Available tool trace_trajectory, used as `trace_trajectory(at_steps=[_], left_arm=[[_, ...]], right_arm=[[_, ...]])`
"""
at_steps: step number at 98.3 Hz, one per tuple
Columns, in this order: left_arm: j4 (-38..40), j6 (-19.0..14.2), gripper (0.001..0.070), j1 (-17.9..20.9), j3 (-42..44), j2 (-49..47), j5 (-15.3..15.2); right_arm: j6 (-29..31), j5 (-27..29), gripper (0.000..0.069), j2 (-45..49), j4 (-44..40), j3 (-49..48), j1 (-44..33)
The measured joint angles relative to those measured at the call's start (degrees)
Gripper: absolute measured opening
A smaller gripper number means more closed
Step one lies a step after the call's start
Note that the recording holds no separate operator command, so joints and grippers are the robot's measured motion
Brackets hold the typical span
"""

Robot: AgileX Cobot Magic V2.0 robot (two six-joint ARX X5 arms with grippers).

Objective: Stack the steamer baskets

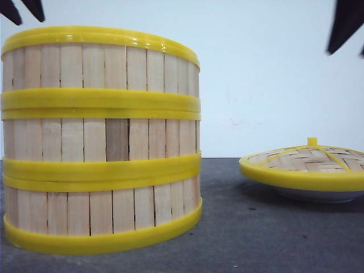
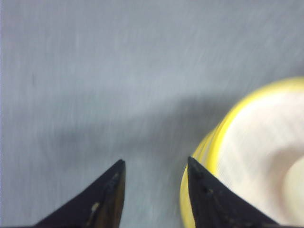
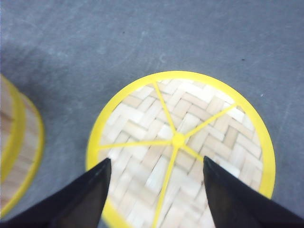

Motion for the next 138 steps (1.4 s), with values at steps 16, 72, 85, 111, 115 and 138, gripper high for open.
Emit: trace_trajectory(at_steps=[16,72,85,111,115,138], left_arm=[[0.7,-0.4,0.0236,2.1,-8.8,-5.5,-1.8],[2.2,-0.5,0.0236,4.9,-12.9,-8.8,-3.1],[2.3,-0.5,0.0236,4.9,-12.9,-8.8,-3.1],[2.7,-0.5,0.0236,4.9,-12.9,-8.8,-3.1],[2.7,-0.5,0.0236,4.9,-12.9,-8.8,-3.1],[2.7,-0.5,0.0236,4.9,-12.9,-8.9,-3.1]], right_arm=[[0.0,0.0,0.0375,7.6,5.1,0.0,-1.2],[0.0,-2.5,0.0356,21.4,11.5,0.0,-2.0],[0.0,-2.4,0.0290,21.5,11.8,0.0,-2.3],[0.0,-2.4,0.0075,21.5,11.9,0.0,-2.6],[0.0,-2.4,0.0067,21.5,12.0,0.0,-2.7],[0.0,-2.4,0.0057,21.5,10.6,0.9,-2.7]])
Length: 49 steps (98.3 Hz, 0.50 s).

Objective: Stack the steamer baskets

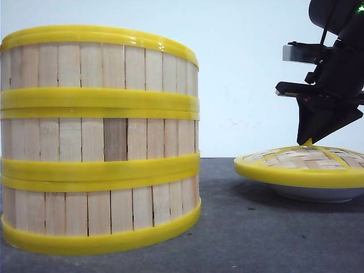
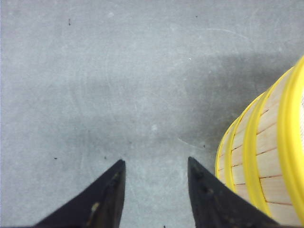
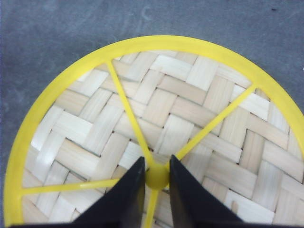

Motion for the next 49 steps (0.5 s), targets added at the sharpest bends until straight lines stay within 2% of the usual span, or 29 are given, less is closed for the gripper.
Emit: trace_trajectory(at_steps=[14,26,49], left_arm=[[0.0,0.0,0.0236,0.0,0.0,0.0,0.0],[0.0,0.0,0.0236,0.0,0.0,0.0,0.0],[0.0,0.0,0.0236,0.0,0.0,0.0,0.0]], right_arm=[[-0.1,-1.8,0.0057,-0.6,-5.6,4.4,0.0],[-1.1,-5.0,0.0057,-0.9,-11.3,12.8,0.1],[-3.0,-6.1,0.0057,-1.3,-19.5,27.0,3.2]])
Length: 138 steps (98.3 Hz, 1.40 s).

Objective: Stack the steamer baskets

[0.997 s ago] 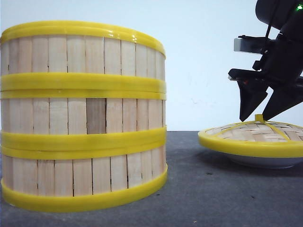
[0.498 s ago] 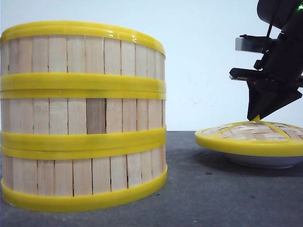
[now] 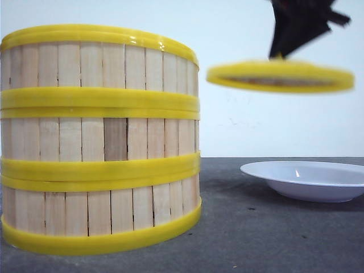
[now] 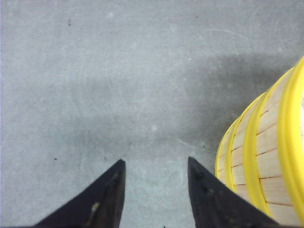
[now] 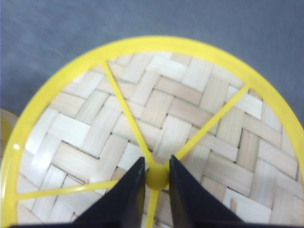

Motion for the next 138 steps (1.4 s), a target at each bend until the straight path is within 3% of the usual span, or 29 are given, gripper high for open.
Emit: trace_trajectory(at_steps=[22,53,82,138], left_arm=[[0.0,0.0,0.0236,0.0,0.0,0.0,0.0],[0.2,-0.4,0.0236,0.0,0.0,0.0,0.0],[1.9,-0.4,0.0236,0.0,0.0,0.0,0.0],[2.3,-0.5,0.0236,0.0,0.0,0.0,0.0]], right_arm=[[-1.0,-1.6,0.0057,1.7,-5.5,12.7,7.1],[-2.7,-1.6,0.0057,11.6,-13.6,26.0,19.4],[-3.7,-1.6,0.0057,15.9,-14.1,26.9,25.7],[-3.8,-1.5,0.0057,17.0,-14.2,26.9,31.0]])
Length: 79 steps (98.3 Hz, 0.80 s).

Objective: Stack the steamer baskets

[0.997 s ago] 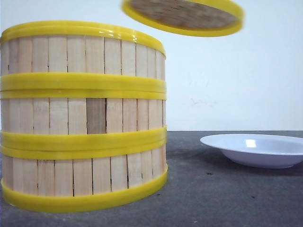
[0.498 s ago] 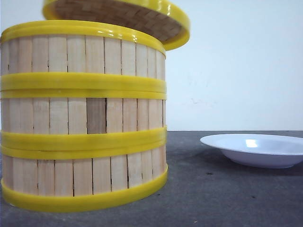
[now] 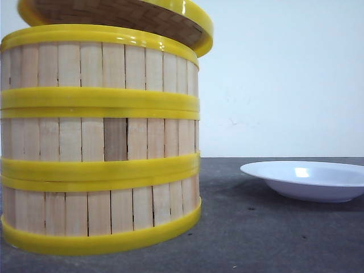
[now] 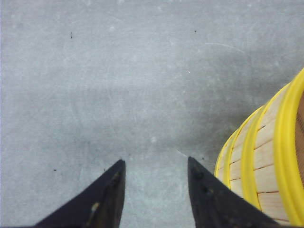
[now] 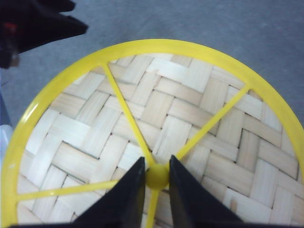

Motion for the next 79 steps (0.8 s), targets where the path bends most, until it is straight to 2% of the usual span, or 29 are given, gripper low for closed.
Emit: trace_trajectory(at_steps=[30,79], left_arm=[[0.0,0.0,0.0236,0.0,0.0,0.0,0.0],[0.1,0.0,0.0236,0.0,0.0,0.0,0.0]], right_arm=[[-0.3,0.1,0.0057,3.4,0.1,0.0,1.3],[-1.2,0.7,0.0057,3.5,0.2,0.0,1.6]])
